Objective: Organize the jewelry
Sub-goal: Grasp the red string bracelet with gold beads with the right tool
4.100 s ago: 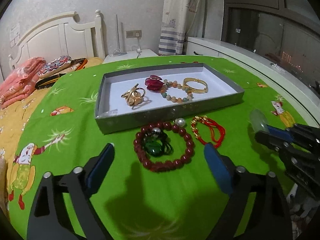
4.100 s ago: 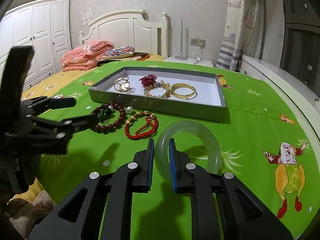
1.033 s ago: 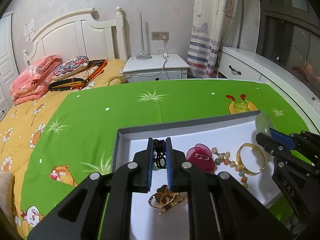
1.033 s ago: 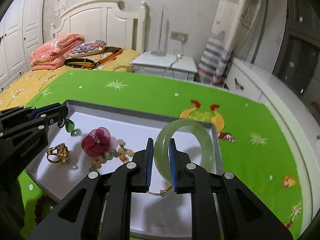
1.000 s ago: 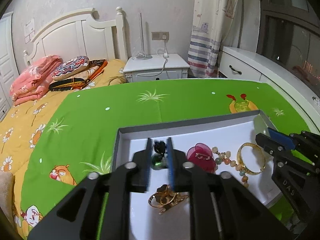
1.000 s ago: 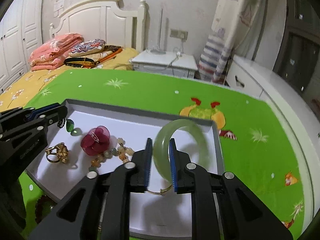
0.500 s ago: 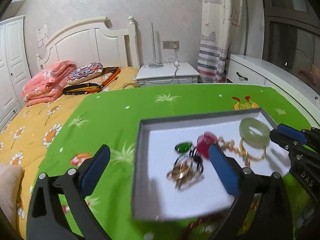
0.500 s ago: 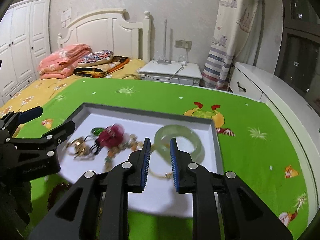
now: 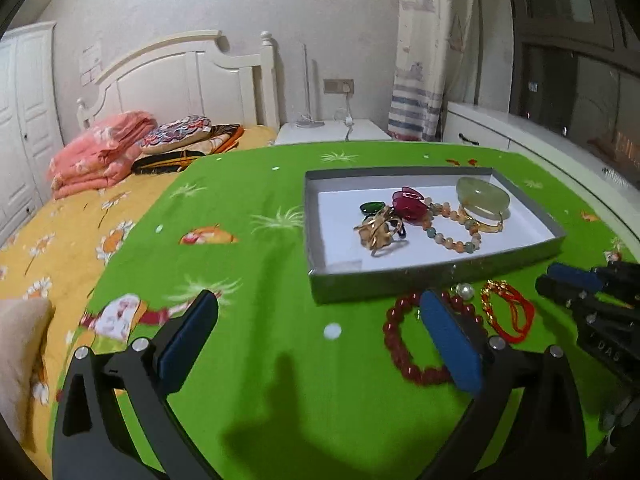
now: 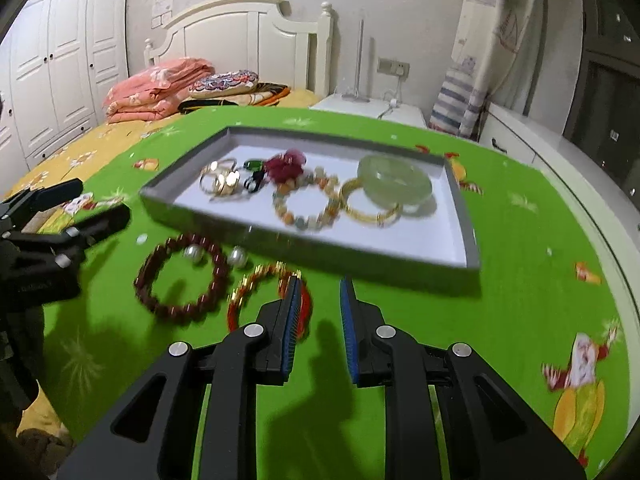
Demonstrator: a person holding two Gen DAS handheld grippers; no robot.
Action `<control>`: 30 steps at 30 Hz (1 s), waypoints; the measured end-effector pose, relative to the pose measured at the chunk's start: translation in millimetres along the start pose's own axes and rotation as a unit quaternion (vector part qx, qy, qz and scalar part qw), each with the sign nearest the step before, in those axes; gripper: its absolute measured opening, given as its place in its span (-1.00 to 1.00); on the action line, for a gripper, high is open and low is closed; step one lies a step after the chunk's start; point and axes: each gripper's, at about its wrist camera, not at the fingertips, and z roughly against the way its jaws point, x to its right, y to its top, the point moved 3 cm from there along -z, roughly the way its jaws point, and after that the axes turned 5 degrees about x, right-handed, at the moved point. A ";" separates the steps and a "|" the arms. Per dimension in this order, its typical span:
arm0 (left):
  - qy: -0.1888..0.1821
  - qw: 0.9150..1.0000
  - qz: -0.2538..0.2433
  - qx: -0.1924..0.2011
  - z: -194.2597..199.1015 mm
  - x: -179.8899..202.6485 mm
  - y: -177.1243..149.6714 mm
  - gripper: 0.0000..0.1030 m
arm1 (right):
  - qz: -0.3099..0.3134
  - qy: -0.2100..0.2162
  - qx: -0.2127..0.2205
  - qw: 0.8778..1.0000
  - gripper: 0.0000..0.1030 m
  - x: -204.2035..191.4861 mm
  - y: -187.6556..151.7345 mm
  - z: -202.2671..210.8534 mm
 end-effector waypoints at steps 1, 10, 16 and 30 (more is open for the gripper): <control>-0.002 1.000 0.002 0.000 3.5 -0.9 -4.7 0.90 | -0.002 0.000 0.000 1.000 -0.64 -1.8 -1.3 2.2; 0.003 0.999 -0.037 0.035 17.5 10.9 -17.0 0.90 | -0.010 0.005 -0.021 1.000 -0.52 -7.6 -10.9 4.3; -0.021 1.000 -0.012 0.019 11.7 4.1 -16.3 0.90 | -0.006 0.002 -0.048 0.999 -0.52 -12.2 -8.0 -9.5; -0.030 0.999 -0.017 0.019 9.9 3.1 -17.8 0.90 | 0.003 -0.026 -0.074 0.997 -0.15 -18.1 -11.8 -18.8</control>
